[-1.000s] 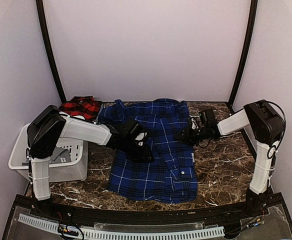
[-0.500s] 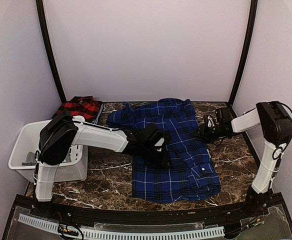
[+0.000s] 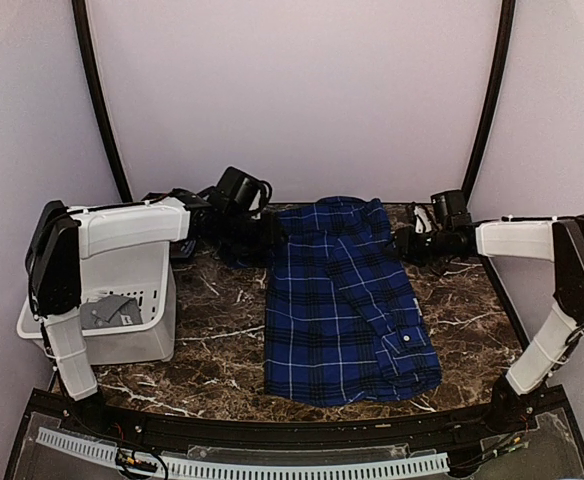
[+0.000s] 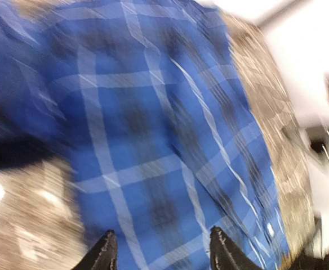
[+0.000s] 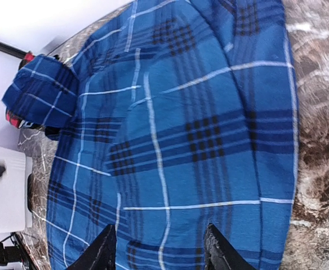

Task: Fold and stack the long sleeve shirts
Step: Pick up the sleeve from the center of the board, then pass from the left arm to the right

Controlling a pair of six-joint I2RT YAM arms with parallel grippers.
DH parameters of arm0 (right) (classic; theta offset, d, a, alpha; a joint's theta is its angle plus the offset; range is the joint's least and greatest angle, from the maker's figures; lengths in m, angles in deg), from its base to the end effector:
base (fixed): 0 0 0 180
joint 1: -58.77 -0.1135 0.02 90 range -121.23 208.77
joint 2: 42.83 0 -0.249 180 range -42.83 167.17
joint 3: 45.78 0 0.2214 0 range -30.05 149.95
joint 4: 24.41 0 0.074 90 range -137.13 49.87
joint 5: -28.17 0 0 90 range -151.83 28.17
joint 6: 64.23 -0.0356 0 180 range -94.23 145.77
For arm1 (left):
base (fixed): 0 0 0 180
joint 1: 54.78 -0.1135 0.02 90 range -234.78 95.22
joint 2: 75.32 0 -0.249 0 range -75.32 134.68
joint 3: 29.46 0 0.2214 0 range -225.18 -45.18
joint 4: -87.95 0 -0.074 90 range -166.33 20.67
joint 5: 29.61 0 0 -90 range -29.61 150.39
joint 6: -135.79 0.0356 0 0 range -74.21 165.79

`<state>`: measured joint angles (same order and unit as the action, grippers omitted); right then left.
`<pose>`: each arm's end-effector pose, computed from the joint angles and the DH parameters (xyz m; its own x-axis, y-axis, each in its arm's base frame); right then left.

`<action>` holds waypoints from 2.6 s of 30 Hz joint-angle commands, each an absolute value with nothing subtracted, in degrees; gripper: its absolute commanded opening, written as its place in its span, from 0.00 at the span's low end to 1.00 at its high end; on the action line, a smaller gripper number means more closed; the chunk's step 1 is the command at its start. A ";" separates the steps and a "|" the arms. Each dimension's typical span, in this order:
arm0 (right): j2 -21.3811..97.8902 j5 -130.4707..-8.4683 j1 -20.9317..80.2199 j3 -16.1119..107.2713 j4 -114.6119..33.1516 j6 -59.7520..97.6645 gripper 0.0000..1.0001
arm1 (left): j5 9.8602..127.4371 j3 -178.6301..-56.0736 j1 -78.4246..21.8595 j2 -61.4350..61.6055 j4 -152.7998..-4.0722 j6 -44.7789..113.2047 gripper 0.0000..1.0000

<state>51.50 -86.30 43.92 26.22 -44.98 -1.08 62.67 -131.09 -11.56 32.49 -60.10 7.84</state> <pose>0.3070 0.0967 0.2052 -0.8249 0.2066 -0.5262 -0.1726 0.7943 0.5824 0.2923 -0.2766 0.2591 -0.7896 -0.1012 -0.6052 0.2808 0.8173 -0.5031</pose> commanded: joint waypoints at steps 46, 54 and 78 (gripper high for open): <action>42.07 -74.89 32.45 28.63 -46.03 -1.68 0.65 | 98.60 -147.58 -17.86 34.04 -66.99 21.99 0.00; 36.84 -68.31 32.51 23.74 -44.37 -3.54 0.67 | 117.39 -140.57 -14.36 35.83 -75.71 21.48 0.00; 53.98 -77.27 25.66 30.13 -43.53 1.32 0.69 | 83.11 -140.81 -22.63 48.89 -44.49 26.25 0.00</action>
<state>50.54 -74.78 27.90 25.74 -45.59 0.65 85.45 -138.98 -22.99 50.26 -49.94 23.18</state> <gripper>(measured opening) 0.693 0.008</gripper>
